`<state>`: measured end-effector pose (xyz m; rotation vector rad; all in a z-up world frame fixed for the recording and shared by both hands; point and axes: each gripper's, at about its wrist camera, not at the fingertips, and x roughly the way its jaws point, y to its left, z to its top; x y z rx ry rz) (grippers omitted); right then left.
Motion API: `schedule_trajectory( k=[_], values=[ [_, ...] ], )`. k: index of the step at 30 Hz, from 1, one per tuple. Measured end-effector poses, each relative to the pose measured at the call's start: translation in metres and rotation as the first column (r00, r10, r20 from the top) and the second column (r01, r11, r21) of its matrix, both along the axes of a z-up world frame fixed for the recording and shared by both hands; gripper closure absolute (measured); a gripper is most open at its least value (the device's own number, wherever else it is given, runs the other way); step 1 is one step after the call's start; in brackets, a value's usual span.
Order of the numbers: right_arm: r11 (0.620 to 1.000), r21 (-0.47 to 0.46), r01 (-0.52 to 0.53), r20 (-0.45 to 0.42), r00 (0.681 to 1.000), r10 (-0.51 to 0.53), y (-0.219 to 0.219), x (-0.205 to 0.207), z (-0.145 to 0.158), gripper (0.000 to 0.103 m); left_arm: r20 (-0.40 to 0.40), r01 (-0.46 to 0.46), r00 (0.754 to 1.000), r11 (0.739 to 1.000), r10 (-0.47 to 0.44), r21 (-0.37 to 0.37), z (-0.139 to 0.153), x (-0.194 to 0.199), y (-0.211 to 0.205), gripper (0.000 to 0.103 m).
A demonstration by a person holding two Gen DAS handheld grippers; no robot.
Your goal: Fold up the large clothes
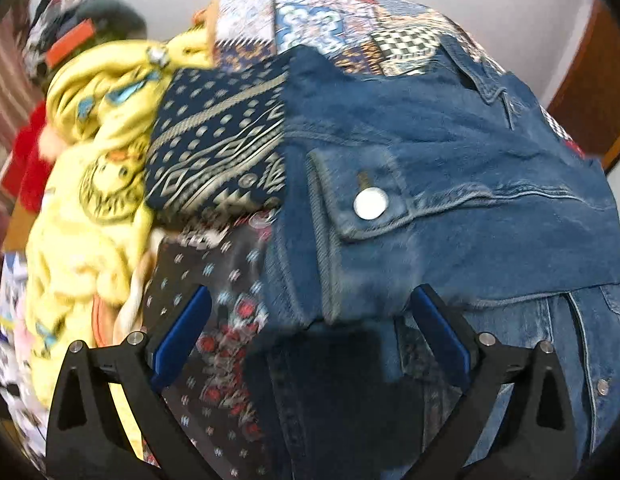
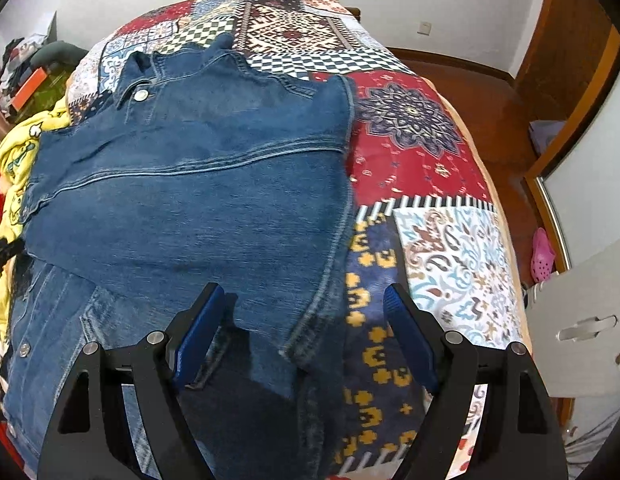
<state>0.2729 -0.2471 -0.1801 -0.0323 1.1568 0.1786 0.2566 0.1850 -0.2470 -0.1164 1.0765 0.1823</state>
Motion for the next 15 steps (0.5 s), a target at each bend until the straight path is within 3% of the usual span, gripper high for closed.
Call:
schedule_trajectory(
  k=[3,5,10,15],
  values=[
    [1.000,0.012,0.010,0.005,1.000,-0.010,-0.007,0.001,0.005,0.024,-0.012,0.005,1.000,0.998,-0.004,0.069,0.006,-0.009,0.008,0.002],
    [1.000,0.015,0.017,0.016,1.000,-0.017,-0.011,0.004,0.009,0.024,-0.001,0.004,1.000,0.997,-0.004,0.076,0.014,-0.012,0.017,0.002],
    [0.999,0.038,0.025,0.066,0.997,-0.027,-0.013,0.020,0.025,0.024,0.104,0.003,0.995,1.000,-0.005,0.012,0.052,-0.010,0.036,0.002],
    [0.996,0.085,0.021,0.099,0.995,-0.030,-0.008,0.043,0.033,0.024,0.171,0.042,0.985,0.998,-0.033,-0.054,0.068,0.028,0.042,0.002]
  ],
)
